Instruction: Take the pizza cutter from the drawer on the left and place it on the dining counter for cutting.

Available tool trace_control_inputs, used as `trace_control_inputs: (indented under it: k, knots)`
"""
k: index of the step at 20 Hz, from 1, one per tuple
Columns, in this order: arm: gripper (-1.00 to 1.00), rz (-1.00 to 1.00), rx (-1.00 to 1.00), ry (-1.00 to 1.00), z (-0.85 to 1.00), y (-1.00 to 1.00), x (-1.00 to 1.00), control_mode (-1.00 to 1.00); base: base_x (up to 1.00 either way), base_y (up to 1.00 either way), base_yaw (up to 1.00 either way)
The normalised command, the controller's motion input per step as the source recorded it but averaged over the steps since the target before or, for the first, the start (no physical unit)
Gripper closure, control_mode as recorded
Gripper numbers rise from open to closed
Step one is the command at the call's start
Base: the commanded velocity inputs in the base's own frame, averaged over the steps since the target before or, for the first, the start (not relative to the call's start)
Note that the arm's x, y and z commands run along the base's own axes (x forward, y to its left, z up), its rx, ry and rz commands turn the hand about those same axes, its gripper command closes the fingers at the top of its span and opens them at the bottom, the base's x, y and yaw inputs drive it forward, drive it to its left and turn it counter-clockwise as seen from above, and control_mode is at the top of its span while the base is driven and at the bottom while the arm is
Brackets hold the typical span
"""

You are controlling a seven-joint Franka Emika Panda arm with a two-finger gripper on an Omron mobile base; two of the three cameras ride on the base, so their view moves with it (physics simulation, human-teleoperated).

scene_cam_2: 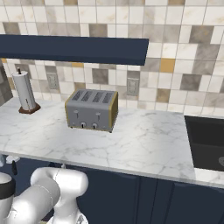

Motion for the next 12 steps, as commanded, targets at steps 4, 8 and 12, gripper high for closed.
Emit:
trace_control_inputs:
  k: [4,8,12]
  knots:
    - [-1.00,-0.05,0.00,0.12,-0.30,0.12,0.15,-1.00,0.00,0.00,0.00]
    - [-1.00,-0.07,0.03,0.27,-0.27,0.14,0.04,-1.00,0.00,0.00,0.00]
    - [-1.00,-0.02,0.01,0.20,-0.35,0.22,-0.02,-1.00,0.00,0.00,0.00]
